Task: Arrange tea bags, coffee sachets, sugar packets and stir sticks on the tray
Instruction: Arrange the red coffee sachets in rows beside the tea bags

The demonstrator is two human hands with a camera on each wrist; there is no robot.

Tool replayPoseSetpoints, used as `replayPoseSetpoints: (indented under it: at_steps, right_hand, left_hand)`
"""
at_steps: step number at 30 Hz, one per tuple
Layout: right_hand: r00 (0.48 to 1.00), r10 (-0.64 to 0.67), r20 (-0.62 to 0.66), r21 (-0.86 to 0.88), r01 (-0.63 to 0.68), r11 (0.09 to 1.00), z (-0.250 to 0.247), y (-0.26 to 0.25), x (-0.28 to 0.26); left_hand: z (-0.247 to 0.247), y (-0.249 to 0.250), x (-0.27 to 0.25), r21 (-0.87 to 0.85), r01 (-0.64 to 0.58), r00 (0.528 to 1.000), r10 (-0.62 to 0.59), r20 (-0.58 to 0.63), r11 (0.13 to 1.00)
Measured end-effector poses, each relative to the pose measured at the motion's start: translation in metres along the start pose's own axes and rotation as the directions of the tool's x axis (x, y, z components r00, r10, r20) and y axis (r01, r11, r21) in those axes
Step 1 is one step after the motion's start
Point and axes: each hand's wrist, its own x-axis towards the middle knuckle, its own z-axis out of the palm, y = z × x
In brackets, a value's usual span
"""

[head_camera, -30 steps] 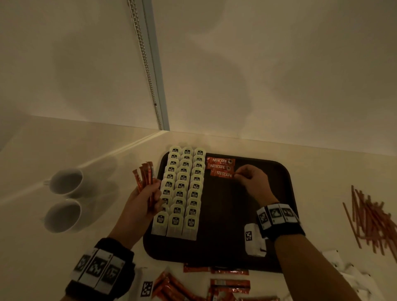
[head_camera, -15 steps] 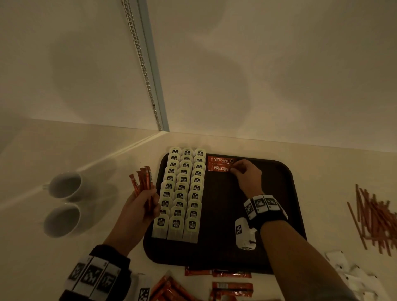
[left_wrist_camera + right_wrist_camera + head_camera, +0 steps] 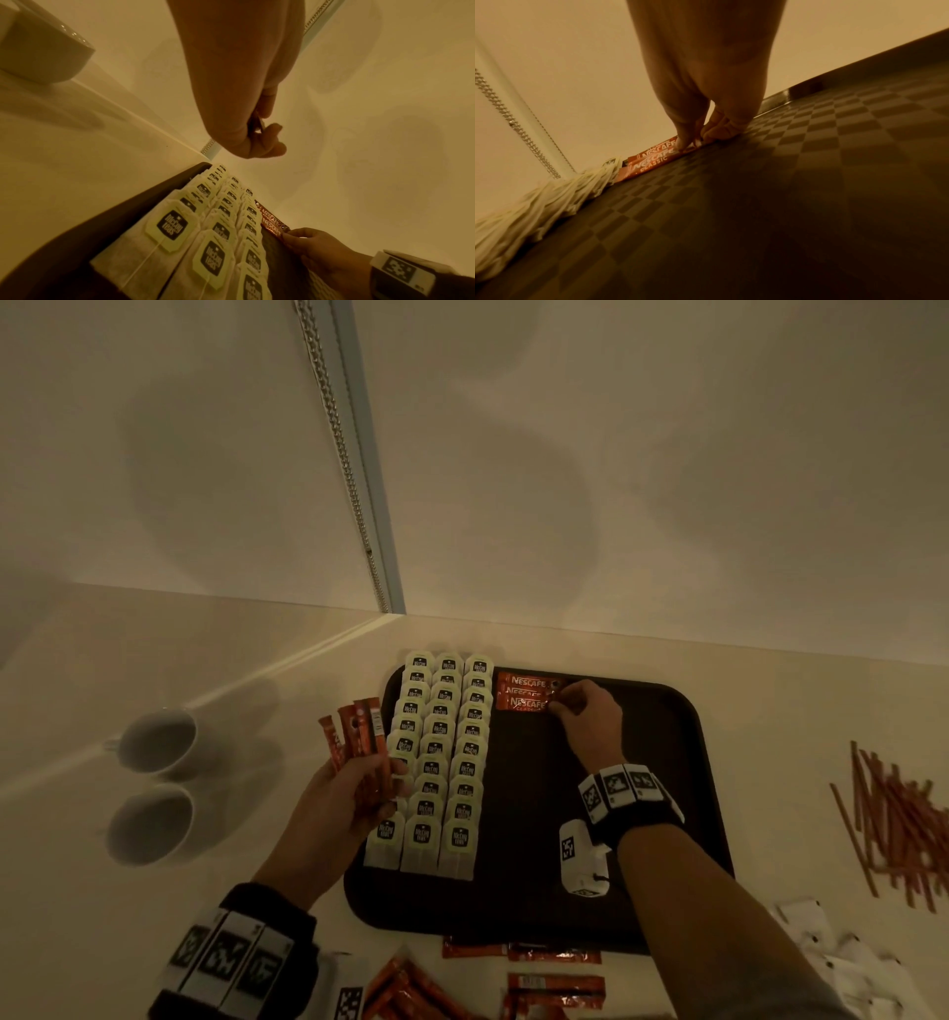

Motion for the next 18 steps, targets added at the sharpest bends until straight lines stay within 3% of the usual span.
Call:
replayPoseSetpoints:
  at_steps: [7, 9, 11, 13, 14, 18]
  right_hand:
    - [0.999, -0.030, -0.022, 0.107, 0.033, 0.994, -0.012, -0.018, -0.011]
    - [0.985, -0.140, 0.099, 0.225, 0.115, 0.968, -0.021, -0.047, -0.035]
    - [0.887, -0.294, 0.355, 0.346, 0.168, 0.923, -0.027, -0.077, -0.065]
    - [0.772, -0.403, 0.492, 0.454, 0.167, 0.875, -0.026, -0.096, -0.090]
    - [0.760, -0.434, 0.483, 0.492, 0.175, 0.853, -0.023, -0.101, -0.099]
    - [0.807, -0.500, 0.315, 0.537, 0.283, 0.795, -0.015, -0.110, -0.117]
  left_hand:
    - [0.013, 0.005, 0.008, 0.172, -0.086, 0.996, 0.081, 0.037, 0.981]
    - [0.018, 0.008, 0.011, 0.221, -0.135, 0.991, 0.129, 0.042, 0.966]
    - [0.024, 0.012, 0.014, 0.235, -0.158, 0.987, 0.155, 0.030, 0.959]
    - [0.031, 0.013, 0.017, 0.212, -0.165, 0.986, 0.165, 0.020, 0.963]
    - [0.033, 0.013, 0.017, 0.202, -0.166, 0.986, 0.164, 0.025, 0.965]
    - [0.038, 0.009, 0.017, 0.154, -0.171, 0.985, 0.168, 0.034, 0.973]
